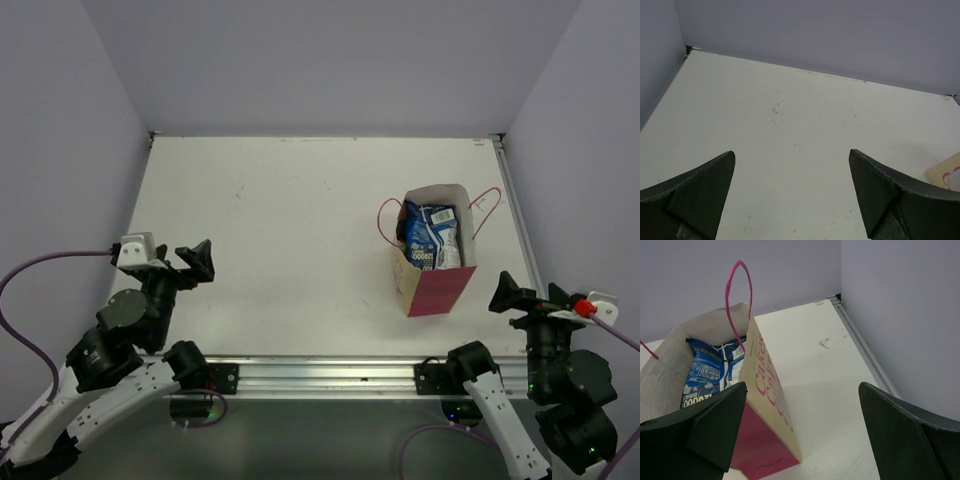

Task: Place the snacks into the paper bag
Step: Reset both arms

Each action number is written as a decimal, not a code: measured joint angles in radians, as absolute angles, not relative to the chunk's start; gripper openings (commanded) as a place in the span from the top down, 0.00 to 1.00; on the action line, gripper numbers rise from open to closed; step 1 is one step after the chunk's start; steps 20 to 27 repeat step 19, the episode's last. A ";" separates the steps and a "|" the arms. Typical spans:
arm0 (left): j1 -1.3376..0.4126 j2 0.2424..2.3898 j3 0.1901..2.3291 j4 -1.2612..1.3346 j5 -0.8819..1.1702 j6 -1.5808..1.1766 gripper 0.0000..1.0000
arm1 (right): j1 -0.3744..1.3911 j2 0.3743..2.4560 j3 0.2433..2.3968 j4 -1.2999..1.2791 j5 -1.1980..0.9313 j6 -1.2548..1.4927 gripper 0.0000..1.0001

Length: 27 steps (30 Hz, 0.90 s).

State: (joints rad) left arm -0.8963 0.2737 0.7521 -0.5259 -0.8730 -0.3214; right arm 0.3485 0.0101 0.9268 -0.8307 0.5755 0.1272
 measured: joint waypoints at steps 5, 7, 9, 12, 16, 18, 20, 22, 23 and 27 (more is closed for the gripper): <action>-0.890 0.207 0.733 -0.529 -0.914 -0.321 0.00 | 0.348 0.010 0.886 -0.817 0.556 0.130 0.02; -0.889 0.183 0.732 -0.530 -0.929 -0.322 0.00 | 0.348 0.010 0.879 -0.814 0.554 0.130 0.01; -0.888 0.164 0.732 -0.531 -0.946 -0.323 0.00 | 0.348 0.010 0.878 -0.810 0.554 0.130 0.01; -0.887 0.153 0.732 -0.533 -0.963 -0.323 0.00 | 0.348 0.010 0.878 -0.796 0.555 0.129 0.02; -0.886 0.153 0.731 -0.534 -0.974 -0.323 0.00 | 0.348 0.010 0.878 -0.791 0.555 0.129 0.02; -0.886 0.154 0.731 -0.534 -0.974 -0.323 0.00 | 0.348 0.010 0.878 -0.791 0.555 0.129 0.02; -0.886 0.154 0.731 -0.533 -0.975 -0.323 0.00 | 0.348 0.010 0.878 -0.791 0.555 0.128 0.01; -0.886 0.154 0.731 -0.533 -0.975 -0.323 0.00 | 0.348 0.010 0.878 -0.791 0.555 0.128 0.01; -0.886 0.154 0.731 -0.533 -0.975 -0.323 0.00 | 0.348 0.010 0.878 -0.791 0.555 0.128 0.01; -0.886 0.154 0.731 -0.533 -0.975 -0.323 0.00 | 0.348 0.010 0.878 -0.791 0.555 0.128 0.01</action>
